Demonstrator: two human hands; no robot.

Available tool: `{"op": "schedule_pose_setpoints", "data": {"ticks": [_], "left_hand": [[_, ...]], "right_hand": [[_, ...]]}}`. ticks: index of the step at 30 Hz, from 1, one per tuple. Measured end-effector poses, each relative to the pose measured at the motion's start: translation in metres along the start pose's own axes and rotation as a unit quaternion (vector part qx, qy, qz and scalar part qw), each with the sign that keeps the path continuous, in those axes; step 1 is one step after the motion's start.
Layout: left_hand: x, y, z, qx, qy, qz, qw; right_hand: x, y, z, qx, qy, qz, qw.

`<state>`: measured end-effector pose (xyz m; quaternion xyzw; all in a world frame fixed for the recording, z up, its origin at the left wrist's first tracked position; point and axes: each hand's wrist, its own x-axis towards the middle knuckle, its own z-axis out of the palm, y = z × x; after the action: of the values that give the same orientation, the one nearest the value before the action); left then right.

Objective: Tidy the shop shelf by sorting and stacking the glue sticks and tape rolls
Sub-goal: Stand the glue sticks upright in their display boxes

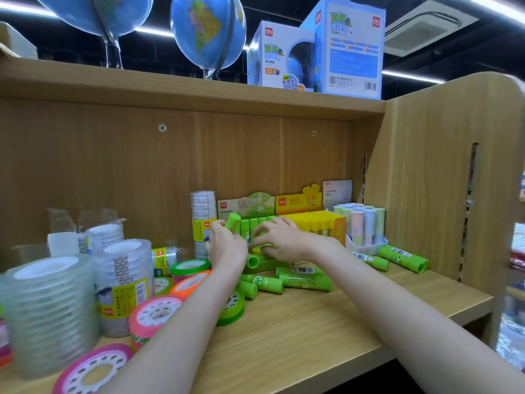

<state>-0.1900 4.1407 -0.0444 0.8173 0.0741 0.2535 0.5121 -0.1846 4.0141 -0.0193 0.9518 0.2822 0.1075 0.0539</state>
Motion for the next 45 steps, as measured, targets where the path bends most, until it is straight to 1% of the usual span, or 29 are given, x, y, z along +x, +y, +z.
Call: {"op": "schedule_pose_setpoints", "data": {"ticks": [3,5,9,15,19,24,27,30,33,34,36,37,38,39,40,42,43,44,45], "left_hand": [[0.001,-0.001,0.002,0.016,-0.004,0.004,1.000],[0.001,-0.001,0.002,0.024,-0.006,0.003,1.000],[-0.002,0.001,-0.001,0.026,-0.008,0.000,1.000],[-0.007,0.005,-0.003,0.047,-0.038,0.006,0.998],[-0.008,0.006,-0.002,0.024,-0.039,0.004,0.999],[-0.005,0.008,-0.002,-0.013,-0.033,-0.013,0.999],[-0.003,0.008,-0.004,-0.047,-0.020,-0.032,0.998],[-0.003,0.007,-0.005,-0.070,-0.019,-0.032,0.997],[-0.004,0.008,-0.005,-0.078,-0.016,-0.029,0.996],[-0.005,0.008,-0.006,-0.081,-0.017,-0.028,0.996],[-0.005,0.008,-0.006,-0.079,-0.018,-0.024,0.996],[-0.005,0.008,-0.006,-0.074,-0.019,-0.019,0.997],[-0.006,0.008,-0.006,-0.065,-0.019,-0.009,0.998],[-0.005,0.008,-0.006,-0.052,-0.019,0.003,0.998],[-0.006,0.009,-0.006,-0.032,-0.023,0.018,0.999],[-0.008,0.009,-0.007,0.026,-0.040,0.059,0.997],[-0.010,0.009,-0.006,0.062,-0.052,0.079,0.994],[-0.012,0.009,-0.006,0.102,-0.066,0.093,0.988],[-0.015,0.008,-0.005,0.147,-0.082,0.107,0.980]], "right_hand": [[-0.001,0.009,0.003,-0.020,0.016,0.007,1.000],[-0.001,0.008,0.007,-0.016,0.025,-0.004,1.000],[0.004,0.000,0.006,0.003,-0.010,-0.004,1.000],[0.008,-0.004,0.012,0.032,0.018,0.012,0.999],[0.003,-0.002,0.012,0.045,0.020,0.003,0.999],[0.001,-0.005,0.012,0.017,0.022,-0.002,1.000],[-0.001,-0.005,0.009,-0.001,0.044,-0.015,0.999],[-0.005,-0.002,0.008,-0.007,0.059,-0.028,0.998],[-0.005,0.001,0.009,0.085,0.075,-0.014,0.993],[-0.004,0.000,0.009,0.096,0.074,-0.012,0.993],[0.001,0.000,0.009,0.070,0.065,-0.009,0.995],[0.002,0.001,0.010,0.072,0.078,-0.006,0.994],[0.002,0.002,0.008,0.098,0.114,-0.005,0.989],[0.000,0.006,0.004,0.145,0.170,0.001,0.975],[-0.003,0.010,-0.001,0.196,0.238,0.012,0.951],[-0.014,0.023,-0.011,0.270,0.367,0.052,0.889],[-0.020,0.030,-0.013,0.295,0.409,0.072,0.860],[-0.026,0.036,-0.014,0.312,0.432,0.087,0.842],[-0.030,0.040,-0.012,0.320,0.438,0.098,0.834]]}}
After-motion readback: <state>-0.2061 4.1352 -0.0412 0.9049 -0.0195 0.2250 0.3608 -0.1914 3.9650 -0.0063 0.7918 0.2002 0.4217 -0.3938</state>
